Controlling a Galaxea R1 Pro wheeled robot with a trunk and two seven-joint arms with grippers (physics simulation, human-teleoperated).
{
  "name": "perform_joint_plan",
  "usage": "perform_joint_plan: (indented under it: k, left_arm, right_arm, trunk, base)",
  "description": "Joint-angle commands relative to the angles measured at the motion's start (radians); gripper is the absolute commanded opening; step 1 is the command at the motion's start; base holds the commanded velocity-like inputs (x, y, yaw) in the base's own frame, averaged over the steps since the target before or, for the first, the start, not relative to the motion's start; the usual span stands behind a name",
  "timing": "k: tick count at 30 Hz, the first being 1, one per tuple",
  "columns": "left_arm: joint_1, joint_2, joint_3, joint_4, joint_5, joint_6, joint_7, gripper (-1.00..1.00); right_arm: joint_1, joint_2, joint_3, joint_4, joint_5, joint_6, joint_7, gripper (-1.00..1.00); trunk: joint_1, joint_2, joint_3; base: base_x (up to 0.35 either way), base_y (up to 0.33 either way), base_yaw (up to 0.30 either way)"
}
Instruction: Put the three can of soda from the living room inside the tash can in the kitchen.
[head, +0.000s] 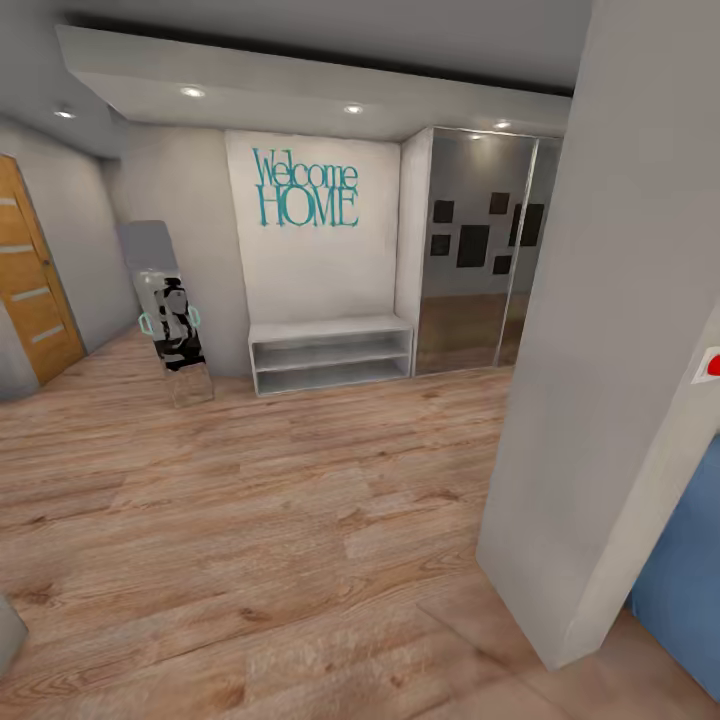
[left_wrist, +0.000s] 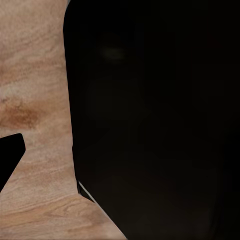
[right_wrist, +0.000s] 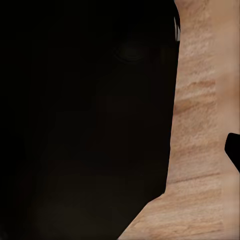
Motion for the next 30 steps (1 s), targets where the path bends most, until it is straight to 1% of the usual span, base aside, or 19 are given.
perform_joint_plan:
  k: [1, 2, 24, 27, 30]
  left_arm:
    - [0.000, 0.000, 0.000, 0.000, 0.000, 0.000, 0.000, 1.00]
    - [0.000, -0.005, 0.002, -0.002, 0.000, -0.001, 0.000, 1.00]
    - [0.000, -0.005, 0.003, -0.002, 0.000, -0.001, -0.001, 1.00]
    - [-0.001, 0.004, 0.001, -0.004, -0.001, -0.005, -0.004, 1.00]
    - [-0.002, 0.009, -0.001, -0.014, -0.001, -0.010, -0.005, 1.00]
  right_arm:
    - [0.000, 0.000, 0.000, 0.000, 0.000, 0.000, 0.000, 1.00]
    - [-0.002, 0.002, -0.003, -0.002, -0.003, -0.002, -0.002, 1.00]
    - [-0.002, 0.002, -0.002, -0.002, -0.005, 0.001, 0.001, 1.00]
    - [-0.002, -0.015, 0.001, -0.002, 0.000, -0.011, 0.002, 1.00]
    - [-0.002, -0.023, 0.002, -0.006, 0.003, -0.028, 0.003, 1.00]
  trunk:
    - [0.000, 0.000, 0.000]
    - [0.000, 0.000, 0.000]
    - [0.000, 0.000, 0.000]
    - [0.000, 0.000, 0.000]
    - [0.000, 0.000, 0.000]
  base:
    - [0.000, 0.000, 0.000]
    - [0.000, 0.000, 0.000]
    - [0.000, 0.000, 0.000]
    - [0.000, 0.000, 0.000]
    - [0.000, 0.000, 0.000]
